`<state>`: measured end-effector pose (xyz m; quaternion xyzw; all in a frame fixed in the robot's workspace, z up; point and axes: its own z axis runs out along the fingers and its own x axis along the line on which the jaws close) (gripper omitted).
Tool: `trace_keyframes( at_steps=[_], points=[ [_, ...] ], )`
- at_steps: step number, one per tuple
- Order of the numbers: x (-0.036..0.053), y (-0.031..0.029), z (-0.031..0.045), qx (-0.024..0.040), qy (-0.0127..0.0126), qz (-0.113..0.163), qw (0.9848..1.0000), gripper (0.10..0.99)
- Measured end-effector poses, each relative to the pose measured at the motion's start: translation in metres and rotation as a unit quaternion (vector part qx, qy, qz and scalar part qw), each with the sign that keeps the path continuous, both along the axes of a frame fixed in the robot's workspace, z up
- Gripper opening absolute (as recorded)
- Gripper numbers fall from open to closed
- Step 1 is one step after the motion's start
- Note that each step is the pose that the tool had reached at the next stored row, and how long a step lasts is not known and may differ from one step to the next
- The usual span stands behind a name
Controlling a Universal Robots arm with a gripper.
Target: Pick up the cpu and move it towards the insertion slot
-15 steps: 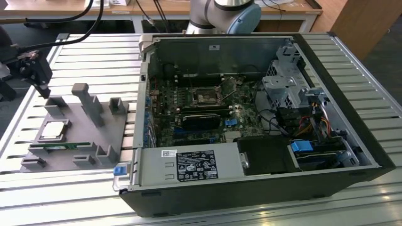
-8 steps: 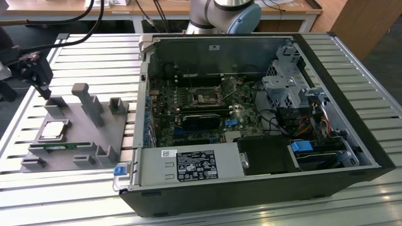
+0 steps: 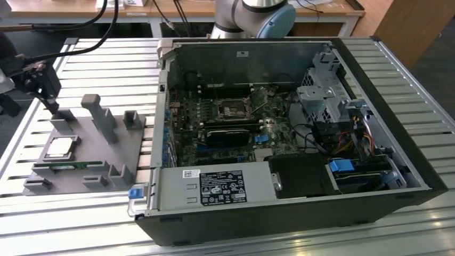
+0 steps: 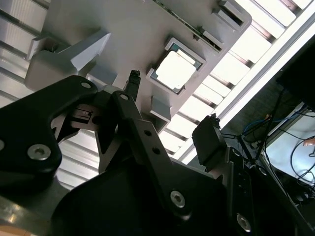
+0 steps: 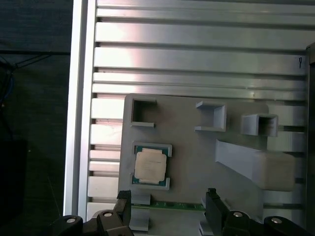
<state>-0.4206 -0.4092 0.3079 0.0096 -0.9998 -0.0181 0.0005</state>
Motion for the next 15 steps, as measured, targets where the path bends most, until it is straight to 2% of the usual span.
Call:
trace_keyframes(
  at_steps=[15],
  points=[
    [-0.0003,0.0000,-0.0100,0.0000,0.0000,0.000,1.0000,0.706]
  ],
)
